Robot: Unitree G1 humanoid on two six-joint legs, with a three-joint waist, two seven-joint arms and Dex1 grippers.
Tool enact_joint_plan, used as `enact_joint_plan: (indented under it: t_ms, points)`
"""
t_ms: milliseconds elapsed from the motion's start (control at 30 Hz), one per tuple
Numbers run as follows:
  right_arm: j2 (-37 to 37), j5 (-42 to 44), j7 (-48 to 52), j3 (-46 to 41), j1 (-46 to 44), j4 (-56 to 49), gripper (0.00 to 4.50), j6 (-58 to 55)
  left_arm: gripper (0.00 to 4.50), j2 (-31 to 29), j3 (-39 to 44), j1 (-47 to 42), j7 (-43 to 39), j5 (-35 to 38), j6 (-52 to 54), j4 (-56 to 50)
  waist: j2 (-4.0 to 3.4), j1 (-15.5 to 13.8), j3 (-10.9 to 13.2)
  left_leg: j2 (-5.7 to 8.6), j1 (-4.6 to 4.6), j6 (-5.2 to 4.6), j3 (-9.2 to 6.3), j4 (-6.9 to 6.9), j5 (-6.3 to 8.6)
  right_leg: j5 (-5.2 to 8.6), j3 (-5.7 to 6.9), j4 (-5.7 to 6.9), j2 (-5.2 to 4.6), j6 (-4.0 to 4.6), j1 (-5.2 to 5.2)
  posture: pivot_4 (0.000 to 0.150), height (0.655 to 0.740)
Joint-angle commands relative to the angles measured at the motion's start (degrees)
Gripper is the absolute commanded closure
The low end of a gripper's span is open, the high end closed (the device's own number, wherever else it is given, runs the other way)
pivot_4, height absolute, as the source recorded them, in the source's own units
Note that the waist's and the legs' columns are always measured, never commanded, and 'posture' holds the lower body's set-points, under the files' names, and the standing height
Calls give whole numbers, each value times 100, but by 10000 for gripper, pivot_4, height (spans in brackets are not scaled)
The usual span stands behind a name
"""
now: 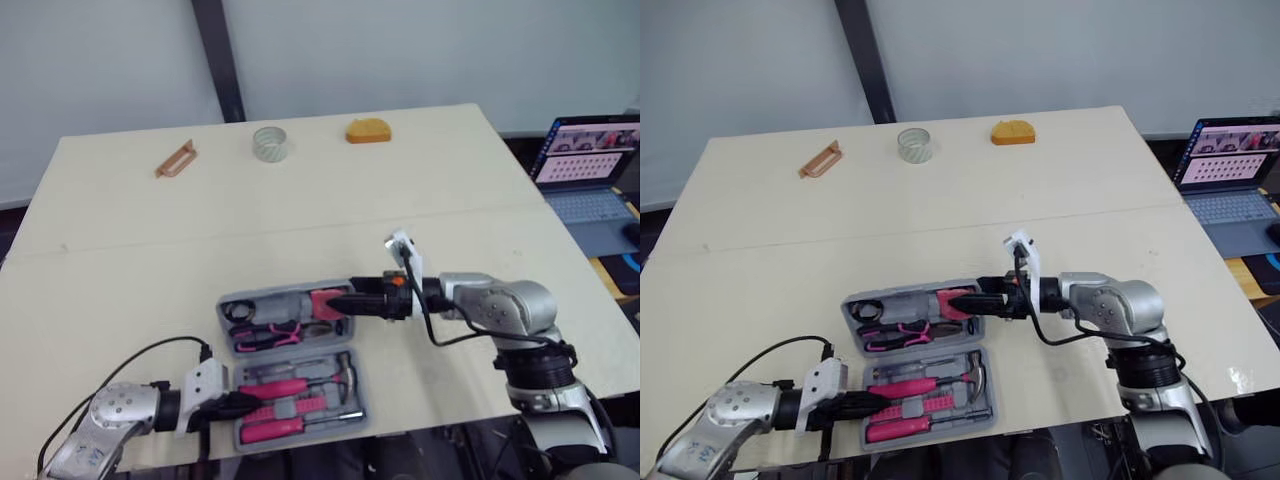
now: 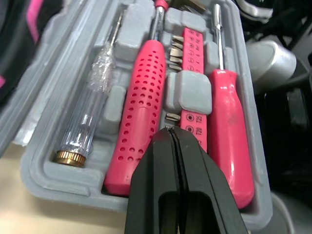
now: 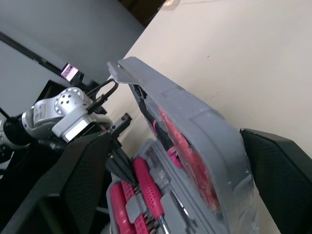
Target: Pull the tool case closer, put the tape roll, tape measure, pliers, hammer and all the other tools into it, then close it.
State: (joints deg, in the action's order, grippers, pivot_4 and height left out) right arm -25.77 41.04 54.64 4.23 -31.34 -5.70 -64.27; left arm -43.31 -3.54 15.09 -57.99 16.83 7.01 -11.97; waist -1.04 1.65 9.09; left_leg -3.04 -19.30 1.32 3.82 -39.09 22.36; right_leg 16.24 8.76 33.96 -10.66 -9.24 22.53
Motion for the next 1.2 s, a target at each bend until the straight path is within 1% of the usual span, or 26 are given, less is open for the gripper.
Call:
enact_joint_plan:
  t_ms: [33,100,200,267,367,467,567,667,767,800,833,867,900,933,967,1067,1100,1200]
  points:
    - [-197,256,374,163,8,-432,519,-11,45000,-35,472,154,122,476,423,-510,4,-4,3,0,-1,0,0,0,0,0,0,-1,0,0,0,1500,7400]
    - [-270,273,424,225,7,-490,519,9,45000,-74,650,245,127,641,620,-703,5,-5,3,0,-2,0,-1,-1,0,0,0,-2,0,0,1,1500,7400]
    - [-436,412,575,242,18,-699,519,-23,45000,-289,1234,612,18,957,938,-1013,12,2,7,0,-3,0,-1,-1,0,0,0,-3,0,0,2,1500,7400]
    - [-660,532,748,288,57,-936,519,-121,45000,-507,1809,911,-177,1124,1053,-997,20,0,15,-1,-4,1,-1,0,1,0,0,-5,0,0,3,1500,7400]
    - [-996,716,989,428,208,-1325,519,-231,45000,-630,2334,892,-272,1335,1152,-793,20,-22,18,-2,-9,0,-1,0,3,0,1,-10,1,1,5,1500,7400]
    - [-1202,763,1081,593,380,-1548,519,-222,45000,-651,2576,657,-317,1455,1236,-611,27,-74,20,-2,-9,-1,-2,-5,5,-1,1,-11,1,3,1,1500,7400]
    - [-1293,657,1088,711,528,-1594,519,-33,45000,-619,2644,429,-284,1482,1292,-565,34,-87,25,-2,-9,-1,-1,-6,6,-2,1,-10,1,6,1,1500,7400]
    - [-1289,542,908,452,627,-1534,519,282,45000,-562,2673,308,-181,1512,1436,-632,36,-83,26,-1,-10,-1,0,-6,6,-3,1,-11,1,6,2,1500,7400]
    - [-1448,321,799,57,835,-1395,519,762,45000,-495,2698,191,92,1379,1511,-611,37,-92,27,-2,-10,0,1,-5,7,-3,2,-10,1,6,4,1500,7400]
    - [-1494,286,771,-76,926,-1354,0,876,39731,-461,2706,164,192,1301,1488,-589,38,-116,27,-2,-10,0,1,-5,7,-3,2,-11,1,6,3,1500,7400]
    - [-1544,259,751,-322,1064,-1299,0,1069,37667,-442,2747,127,259,1301,1519,-544,41,-141,27,-1,-11,0,1,-6,6,-3,1,-12,1,6,3,1500,7400]
    - [-1573,202,685,-562,1192,-1216,0,1260,33425,-420,2798,103,312,1308,1535,-497,45,-151,29,-1,-11,0,1,-6,6,-3,2,-12,1,6,3,1500,7400]
    - [-1681,83,720,-765,1372,-1118,0,1512,28062,-396,2866,80,360,1297,1504,-419,45,-156,29,-2,-11,0,1,-6,6,-3,2,-12,2,6,3,1500,7400]
    - [-1830,-118,759,-928,1577,-1013,0,1814,23635,-381,2948,53,397,1285,1464,-305,46,-174,29,-2,-11,0,1,-6,6,-3,2,-11,1,6,3,1500,7400]
    - [-1954,-256,800,-1030,1735,-921,0,2024,18079,-369,2998,40,432,1255,1418,-212,48,-184,30,-1,-11,0,2,-6,6,-3,2,-13,1,6,3,1500,7400]
    - [-2410,-636,1025,-1284,2235,-669,0,2609,3229,-385,3174,32,474,1151,1283,127,51,-181,33,-1,-12,0,3,-5,6,-3,3,-17,1,6,2,1500,7400]
    - [-2533,-751,1084,-1355,2385,-558,0,2785,214,-401,3237,43,457,1147,1262,226,54,-175,34,-1,-11,-1,5,-5,7,-3,3,-17,2,6,2,1500,7400]
    - [-2745,-998,1207,-1540,2708,-97,0,3218,214,-472,3351,68,427,1062,1174,494,62,-143,39,-1,-8,-1,10,-6,6,-3,1,-16,1,6,1,1500,7400]
